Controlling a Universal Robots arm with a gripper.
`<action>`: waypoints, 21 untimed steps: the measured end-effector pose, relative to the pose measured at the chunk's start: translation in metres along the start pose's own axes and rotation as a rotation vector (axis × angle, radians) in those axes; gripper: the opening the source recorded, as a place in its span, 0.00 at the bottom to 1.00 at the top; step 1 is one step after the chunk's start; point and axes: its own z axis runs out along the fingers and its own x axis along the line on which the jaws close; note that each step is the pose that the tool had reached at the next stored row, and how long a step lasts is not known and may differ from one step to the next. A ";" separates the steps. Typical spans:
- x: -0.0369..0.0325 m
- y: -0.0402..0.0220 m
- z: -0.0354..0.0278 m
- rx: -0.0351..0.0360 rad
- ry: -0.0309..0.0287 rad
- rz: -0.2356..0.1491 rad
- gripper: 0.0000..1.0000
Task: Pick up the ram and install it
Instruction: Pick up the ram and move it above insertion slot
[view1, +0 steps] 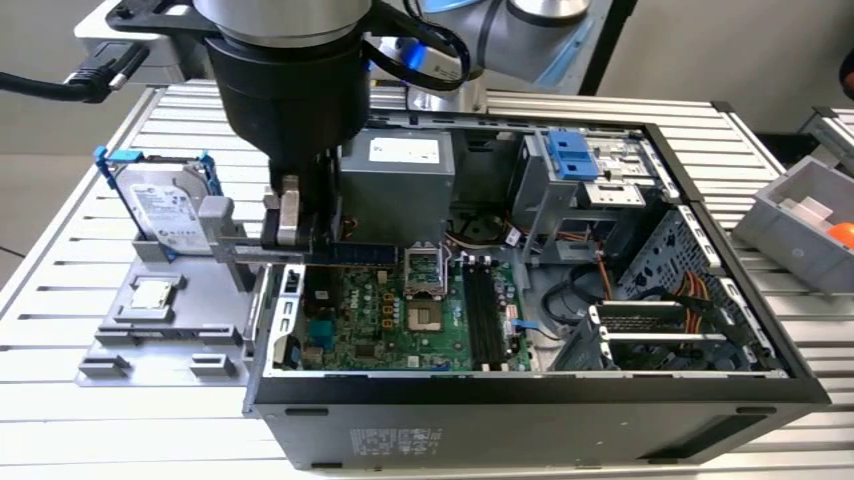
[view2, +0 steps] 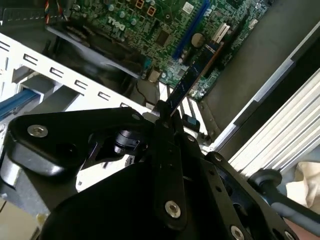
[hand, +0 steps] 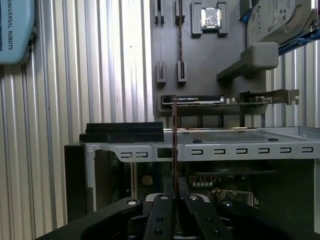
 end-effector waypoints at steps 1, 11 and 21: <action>-0.0001 -0.0013 -0.0001 0.0000 0.0001 0.000 0.00; -0.0004 -0.0101 -0.0003 0.0000 0.0000 0.000 0.00; -0.0005 -0.0108 -0.0004 -0.0001 0.0001 0.000 0.00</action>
